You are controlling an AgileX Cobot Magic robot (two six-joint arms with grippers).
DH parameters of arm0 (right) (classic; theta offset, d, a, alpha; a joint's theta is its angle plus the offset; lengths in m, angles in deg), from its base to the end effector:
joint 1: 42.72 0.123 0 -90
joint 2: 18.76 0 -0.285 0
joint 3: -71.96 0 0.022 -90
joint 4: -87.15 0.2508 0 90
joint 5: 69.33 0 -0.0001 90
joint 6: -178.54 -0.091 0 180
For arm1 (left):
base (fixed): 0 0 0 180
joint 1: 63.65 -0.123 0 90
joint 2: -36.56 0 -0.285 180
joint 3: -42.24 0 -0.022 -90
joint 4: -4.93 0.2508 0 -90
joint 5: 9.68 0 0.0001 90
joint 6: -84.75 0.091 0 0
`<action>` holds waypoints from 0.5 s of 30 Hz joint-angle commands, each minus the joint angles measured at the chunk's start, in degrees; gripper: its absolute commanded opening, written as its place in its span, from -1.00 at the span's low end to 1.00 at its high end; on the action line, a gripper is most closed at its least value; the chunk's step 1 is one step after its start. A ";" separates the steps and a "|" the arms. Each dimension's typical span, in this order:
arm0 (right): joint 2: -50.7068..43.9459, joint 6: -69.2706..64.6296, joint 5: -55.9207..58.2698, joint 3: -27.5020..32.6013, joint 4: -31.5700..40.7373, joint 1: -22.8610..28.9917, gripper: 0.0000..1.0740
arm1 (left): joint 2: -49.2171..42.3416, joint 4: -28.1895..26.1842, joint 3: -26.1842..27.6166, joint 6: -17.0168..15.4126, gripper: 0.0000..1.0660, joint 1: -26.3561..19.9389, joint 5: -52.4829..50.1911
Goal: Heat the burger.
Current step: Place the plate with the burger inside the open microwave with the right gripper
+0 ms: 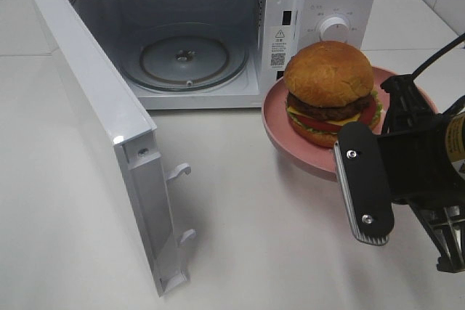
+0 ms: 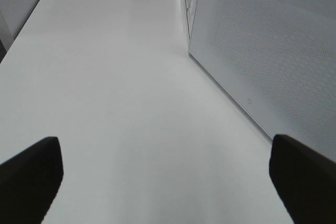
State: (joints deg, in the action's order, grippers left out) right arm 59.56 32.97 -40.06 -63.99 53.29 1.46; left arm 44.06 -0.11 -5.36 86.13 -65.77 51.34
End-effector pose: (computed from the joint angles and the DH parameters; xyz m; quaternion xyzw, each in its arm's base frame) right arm 0.1701 0.1307 0.2127 -0.7511 0.5838 -0.1796 0.2505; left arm -0.0077 -0.0073 0.2818 -0.0032 0.8478 -0.0277 0.5296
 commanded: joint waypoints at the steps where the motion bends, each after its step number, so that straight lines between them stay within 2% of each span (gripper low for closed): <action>1: -0.69 2.92 -4.81 -0.29 -2.58 0.11 -0.90 | -0.69 -0.57 -0.11 0.00 0.88 -0.17 0.23; 15: -0.69 8.82 -9.57 -0.29 -2.52 0.11 -0.90 | -0.69 -0.57 -0.11 0.00 0.88 -0.17 0.23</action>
State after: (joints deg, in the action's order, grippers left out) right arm 59.56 39.96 -45.96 -63.99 52.89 1.46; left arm 44.06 -0.11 -5.36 86.13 -65.77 51.34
